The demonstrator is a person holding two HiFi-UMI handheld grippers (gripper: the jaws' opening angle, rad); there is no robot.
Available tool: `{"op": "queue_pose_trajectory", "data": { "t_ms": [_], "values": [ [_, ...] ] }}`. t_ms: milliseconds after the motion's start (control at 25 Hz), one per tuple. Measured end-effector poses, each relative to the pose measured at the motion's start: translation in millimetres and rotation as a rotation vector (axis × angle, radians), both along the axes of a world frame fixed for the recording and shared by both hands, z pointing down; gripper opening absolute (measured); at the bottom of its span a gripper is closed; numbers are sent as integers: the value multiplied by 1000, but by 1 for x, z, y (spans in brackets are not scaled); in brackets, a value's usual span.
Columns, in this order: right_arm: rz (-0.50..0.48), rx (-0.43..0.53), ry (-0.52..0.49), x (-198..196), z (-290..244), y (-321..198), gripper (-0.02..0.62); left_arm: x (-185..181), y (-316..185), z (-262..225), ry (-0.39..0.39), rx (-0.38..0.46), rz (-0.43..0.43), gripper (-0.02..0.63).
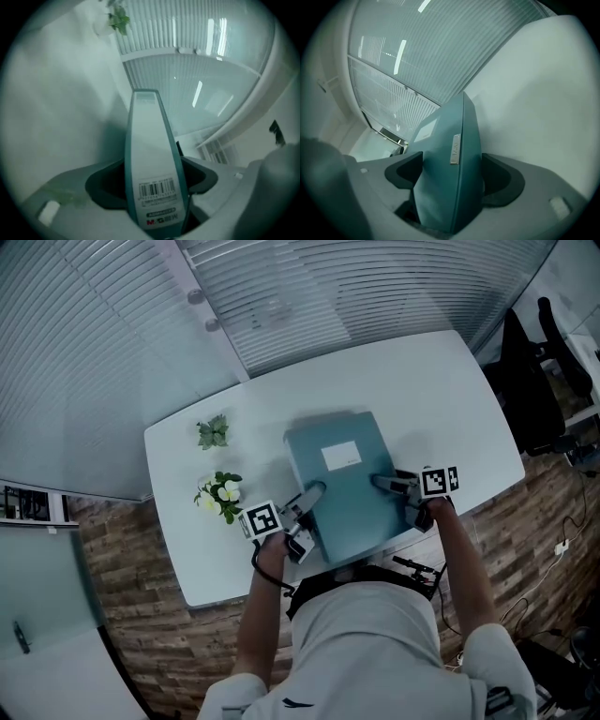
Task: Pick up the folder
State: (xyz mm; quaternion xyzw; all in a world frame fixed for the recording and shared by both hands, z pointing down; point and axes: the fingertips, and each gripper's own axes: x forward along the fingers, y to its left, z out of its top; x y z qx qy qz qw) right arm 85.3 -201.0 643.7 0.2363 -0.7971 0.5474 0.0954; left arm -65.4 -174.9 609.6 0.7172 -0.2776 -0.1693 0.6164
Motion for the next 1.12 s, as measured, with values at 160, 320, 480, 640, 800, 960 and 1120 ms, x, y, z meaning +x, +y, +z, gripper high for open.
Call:
{"op": "queue_pose_trajectory", "data": {
  "t_ms": [160, 320, 480, 640, 800, 960, 1120],
  "values": [
    [-32, 14, 33, -4, 2, 4, 390, 24, 16, 19, -173, -1, 120, 371],
    [-24, 11, 26, -4, 2, 3, 368, 22, 16, 19, -154, -9, 91, 356],
    [-7, 87, 5, -1, -12, 3, 366, 24, 16, 7, -189, 66, 101, 353],
    [29, 239, -36, -2, -43, -7, 365, 23, 14, -21, -259, 235, 95, 347],
    [41, 401, -80, -5, -78, -10, 370, 20, 17, -58, -341, 436, 72, 333],
    [69, 558, -74, -8, -113, -9, 354, 14, 26, -88, -395, 571, 18, 321],
    [202, 675, -73, 3, -153, -17, 288, 5, 38, -108, -490, 650, -21, 314]
  ]
}}
